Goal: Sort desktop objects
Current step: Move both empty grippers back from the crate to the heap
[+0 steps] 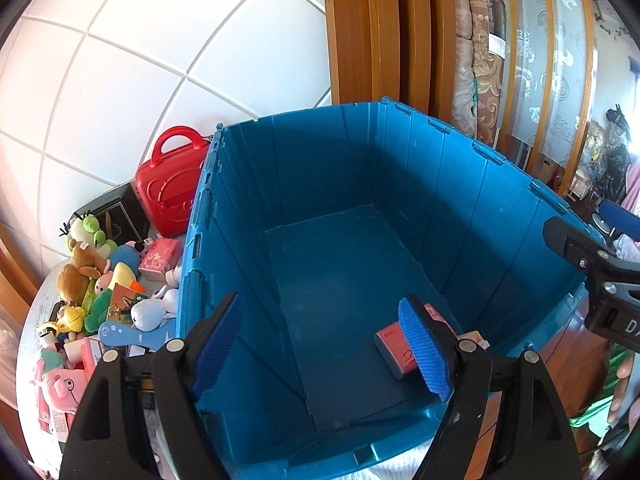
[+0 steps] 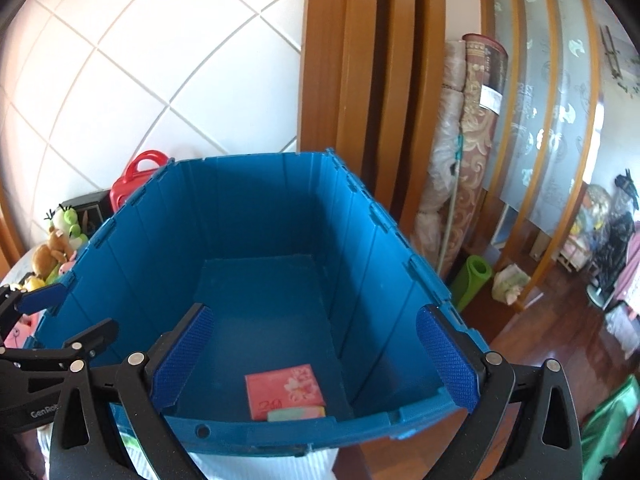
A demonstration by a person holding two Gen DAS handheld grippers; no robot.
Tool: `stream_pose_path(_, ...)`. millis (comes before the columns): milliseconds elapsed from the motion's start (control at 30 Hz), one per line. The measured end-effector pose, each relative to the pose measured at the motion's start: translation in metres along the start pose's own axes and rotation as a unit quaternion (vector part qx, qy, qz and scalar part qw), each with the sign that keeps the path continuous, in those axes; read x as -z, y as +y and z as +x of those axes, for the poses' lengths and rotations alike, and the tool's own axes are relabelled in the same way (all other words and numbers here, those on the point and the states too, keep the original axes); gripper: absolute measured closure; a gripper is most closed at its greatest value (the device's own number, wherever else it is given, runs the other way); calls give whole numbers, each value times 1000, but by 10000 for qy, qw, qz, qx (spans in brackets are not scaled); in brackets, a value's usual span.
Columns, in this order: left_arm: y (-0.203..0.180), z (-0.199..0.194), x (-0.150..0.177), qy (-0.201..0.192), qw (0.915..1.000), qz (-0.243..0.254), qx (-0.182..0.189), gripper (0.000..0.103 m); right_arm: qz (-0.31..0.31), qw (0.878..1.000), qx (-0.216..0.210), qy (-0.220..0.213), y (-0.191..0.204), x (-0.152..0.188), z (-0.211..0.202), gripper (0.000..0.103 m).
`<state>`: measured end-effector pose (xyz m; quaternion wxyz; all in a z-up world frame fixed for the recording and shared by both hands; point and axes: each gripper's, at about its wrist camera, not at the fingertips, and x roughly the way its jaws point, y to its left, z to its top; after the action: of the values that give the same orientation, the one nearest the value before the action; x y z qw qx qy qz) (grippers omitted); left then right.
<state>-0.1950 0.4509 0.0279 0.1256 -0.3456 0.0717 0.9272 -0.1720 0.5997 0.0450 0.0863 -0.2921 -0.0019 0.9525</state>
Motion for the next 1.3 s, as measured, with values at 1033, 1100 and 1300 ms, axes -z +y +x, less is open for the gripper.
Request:
stream_pose_path(1033,217,-97,98,-329,9881,-1178,-933,23,-725,9871,-1411,-204,207,27,-48,0)
stream_pose_path(1100,237,-101,113,-248,9861,-1263,-1050,23,-854,9835,-1585,-178,230,32,-51,0)
stream_pose_path(1300,301,-100,163,223,9767,-1585,-1430,23,-1305,9711,-1998,-72,294,50,-54,0)
